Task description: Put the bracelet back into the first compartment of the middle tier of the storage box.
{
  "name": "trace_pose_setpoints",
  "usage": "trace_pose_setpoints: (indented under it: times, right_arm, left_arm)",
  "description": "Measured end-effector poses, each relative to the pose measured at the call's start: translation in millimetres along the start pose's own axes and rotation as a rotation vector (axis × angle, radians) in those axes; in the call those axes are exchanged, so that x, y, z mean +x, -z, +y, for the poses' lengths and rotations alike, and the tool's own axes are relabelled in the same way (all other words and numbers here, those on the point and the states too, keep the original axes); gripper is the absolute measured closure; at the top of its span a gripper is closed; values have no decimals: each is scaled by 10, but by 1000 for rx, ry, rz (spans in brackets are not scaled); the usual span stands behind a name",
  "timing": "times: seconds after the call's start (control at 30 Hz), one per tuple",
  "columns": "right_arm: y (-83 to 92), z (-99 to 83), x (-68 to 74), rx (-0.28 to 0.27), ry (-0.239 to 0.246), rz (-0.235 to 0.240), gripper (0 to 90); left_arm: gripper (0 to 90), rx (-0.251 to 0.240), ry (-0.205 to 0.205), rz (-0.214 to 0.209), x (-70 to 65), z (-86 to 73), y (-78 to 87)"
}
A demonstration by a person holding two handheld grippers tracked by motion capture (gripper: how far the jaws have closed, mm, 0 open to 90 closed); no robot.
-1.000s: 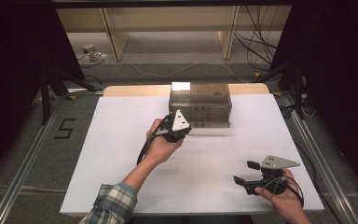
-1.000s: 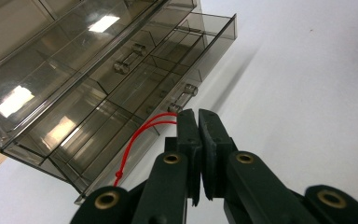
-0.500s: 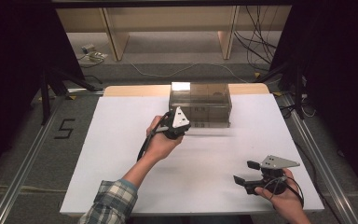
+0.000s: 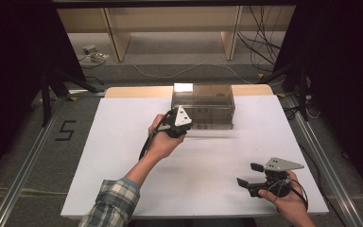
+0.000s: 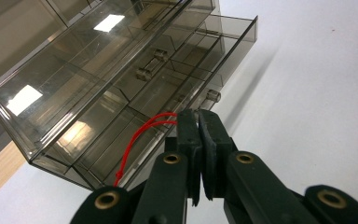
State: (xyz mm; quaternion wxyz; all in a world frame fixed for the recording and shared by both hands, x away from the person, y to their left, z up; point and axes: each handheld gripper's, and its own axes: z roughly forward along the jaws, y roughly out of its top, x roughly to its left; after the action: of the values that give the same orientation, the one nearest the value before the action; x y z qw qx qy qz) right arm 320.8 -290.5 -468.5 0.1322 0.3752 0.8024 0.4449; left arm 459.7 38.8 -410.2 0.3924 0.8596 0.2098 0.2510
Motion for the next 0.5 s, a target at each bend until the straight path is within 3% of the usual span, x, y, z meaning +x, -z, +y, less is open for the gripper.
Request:
trace_pose_setpoints:
  times: [0.5]
  right_arm:
    - [2, -1, -2, -1, 1, -1, 181]
  left_arm:
    - [878, 16, -1, 4, 67, -6, -68]
